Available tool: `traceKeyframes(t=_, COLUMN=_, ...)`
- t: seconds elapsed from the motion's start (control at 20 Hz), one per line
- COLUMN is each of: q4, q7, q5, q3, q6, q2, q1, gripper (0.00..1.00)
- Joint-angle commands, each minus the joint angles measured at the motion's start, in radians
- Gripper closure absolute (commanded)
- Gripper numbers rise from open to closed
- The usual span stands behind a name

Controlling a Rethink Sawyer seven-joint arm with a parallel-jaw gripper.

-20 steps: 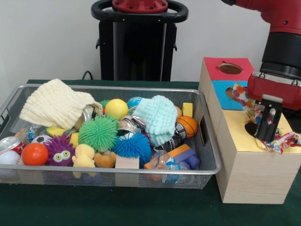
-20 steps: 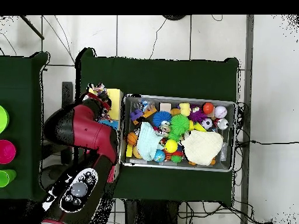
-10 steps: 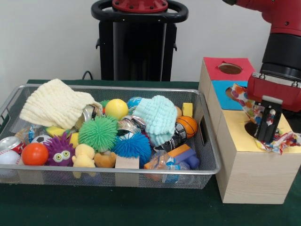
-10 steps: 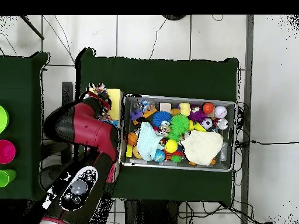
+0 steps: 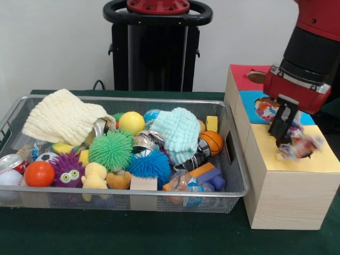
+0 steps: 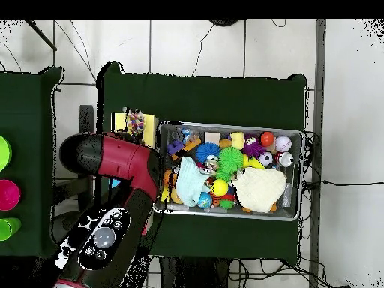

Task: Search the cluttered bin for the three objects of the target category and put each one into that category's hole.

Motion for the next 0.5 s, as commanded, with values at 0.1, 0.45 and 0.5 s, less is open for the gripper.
traceKeyframes(t=0.1, q4=0.014, q7=0.075, q5=-0.125, q3=0.056, q6=0.239, q2=-0.03, q1=-0.043, gripper=1.0)
traceKeyframes(t=0.45, q4=0.03, q7=0.068, q5=-0.15, q3=0.106, q6=0.205, q2=-0.037, q1=-0.074, gripper=1.0)
traceKeyframes(t=0.5, q4=0.028, q7=0.072, q5=-0.152, q3=0.109, q6=0.205, q2=-0.037, q1=-0.075, gripper=1.0)
